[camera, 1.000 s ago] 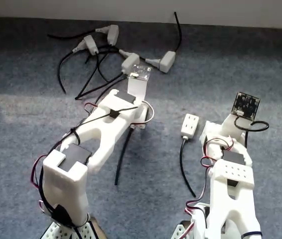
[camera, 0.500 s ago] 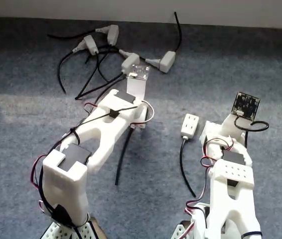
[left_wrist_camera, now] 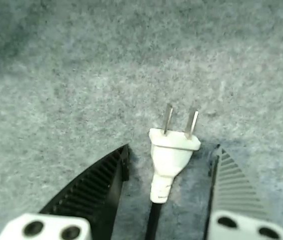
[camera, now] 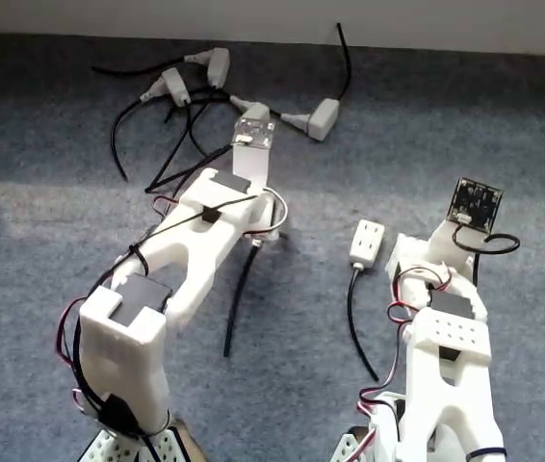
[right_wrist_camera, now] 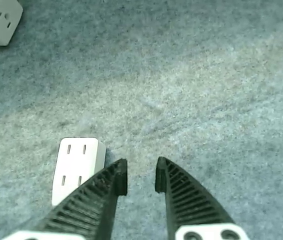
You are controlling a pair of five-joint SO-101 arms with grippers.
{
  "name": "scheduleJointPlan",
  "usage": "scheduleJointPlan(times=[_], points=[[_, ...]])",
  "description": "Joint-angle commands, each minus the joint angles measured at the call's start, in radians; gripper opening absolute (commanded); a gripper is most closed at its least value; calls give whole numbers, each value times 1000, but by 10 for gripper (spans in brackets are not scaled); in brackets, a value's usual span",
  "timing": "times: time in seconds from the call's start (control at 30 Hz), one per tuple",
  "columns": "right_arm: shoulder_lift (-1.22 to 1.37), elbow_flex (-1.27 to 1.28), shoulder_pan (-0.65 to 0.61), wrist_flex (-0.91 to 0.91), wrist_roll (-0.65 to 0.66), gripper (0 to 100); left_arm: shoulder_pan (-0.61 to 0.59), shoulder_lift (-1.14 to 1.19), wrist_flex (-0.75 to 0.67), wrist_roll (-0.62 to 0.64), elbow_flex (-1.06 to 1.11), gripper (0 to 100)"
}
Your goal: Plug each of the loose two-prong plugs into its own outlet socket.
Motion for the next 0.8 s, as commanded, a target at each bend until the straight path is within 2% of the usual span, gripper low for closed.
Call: scheduleJointPlan(times=[0.0,0.2,0.53,0.6,0.67,0.77], points=[[-27,-7,-7,-21,-9,109,1,-19,-18,12,-30,291],[-27,-7,-8,-21,-9,109,1,-15,-21,112,-50,291],[-27,-7,-8,-21,-9,109,-2,-13,-37,110,-36,291],[-27,-7,-8,-21,-9,109,-5,-13,-37,86,-22,291],[-27,-7,-8,-21,-9,109,-8,-13,-35,11,-10,290],[-27,-7,-8,-21,-9,109,-19,-13,-35,-11,-2,242]])
